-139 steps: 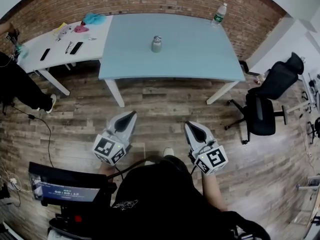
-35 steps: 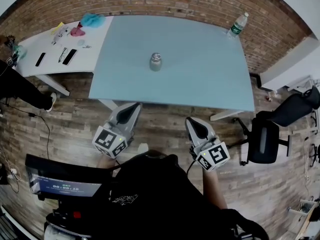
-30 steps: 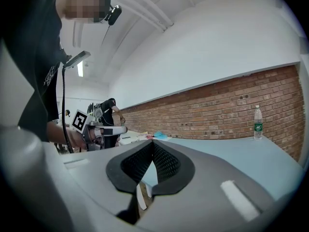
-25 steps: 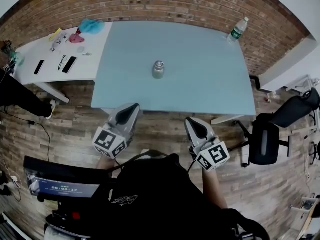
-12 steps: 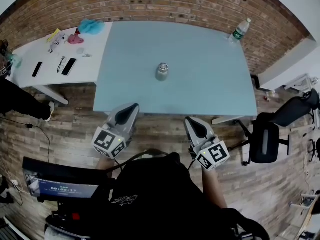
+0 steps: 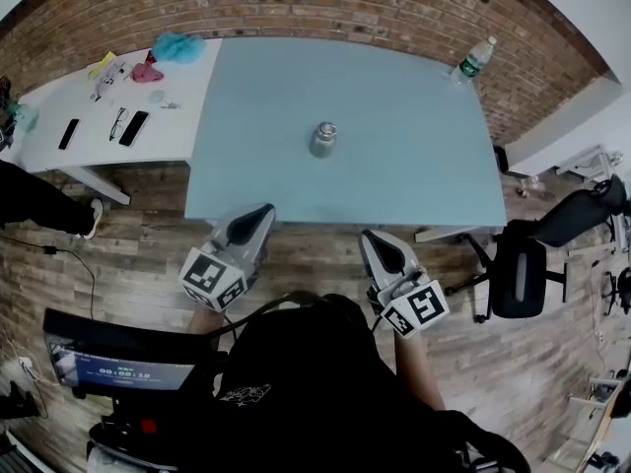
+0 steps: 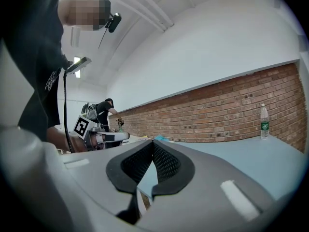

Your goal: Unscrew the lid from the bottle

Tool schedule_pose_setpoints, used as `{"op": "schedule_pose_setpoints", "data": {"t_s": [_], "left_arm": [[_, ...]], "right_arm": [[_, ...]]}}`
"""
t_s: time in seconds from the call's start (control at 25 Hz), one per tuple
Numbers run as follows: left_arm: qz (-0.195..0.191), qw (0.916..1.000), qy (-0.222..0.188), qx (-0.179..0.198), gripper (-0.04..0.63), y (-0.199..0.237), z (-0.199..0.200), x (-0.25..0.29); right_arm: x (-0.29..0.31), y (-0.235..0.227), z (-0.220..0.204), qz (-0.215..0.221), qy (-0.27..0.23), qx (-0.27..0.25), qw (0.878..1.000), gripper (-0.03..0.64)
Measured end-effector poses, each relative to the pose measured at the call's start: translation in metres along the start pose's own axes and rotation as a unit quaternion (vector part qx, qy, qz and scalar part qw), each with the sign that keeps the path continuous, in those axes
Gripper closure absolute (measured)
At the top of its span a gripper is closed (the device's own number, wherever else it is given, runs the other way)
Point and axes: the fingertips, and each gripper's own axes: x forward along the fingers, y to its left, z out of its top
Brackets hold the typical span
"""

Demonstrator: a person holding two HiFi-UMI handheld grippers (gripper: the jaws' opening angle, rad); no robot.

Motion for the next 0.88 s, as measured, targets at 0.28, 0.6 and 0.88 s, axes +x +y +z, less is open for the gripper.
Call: {"op": "schedule_pose_setpoints", "data": {"t_s": [0.28,0.6,0.88], "left_arm": [[-0.009,1.0,0.0,-0.004,0.595,-0.006,0.0,0.005],[-0.003,0.9999,0.01,-0.004,0.595,-0.014,-0.005,0.018],[0.01,0.9998,0.015,0.001,0.595,-0.013,-0.005,0.039]], "right_arm": [[0.0,0.003,0.0,0.004,0.003,0.002,1.0,0.615],[-0.001,-0.007,-0.003,0.035,0.005,0.001,0.999,0.615],[0.006,-0.027,-0.002,0.056,0.008,0.004,0.998,0.615]]}}
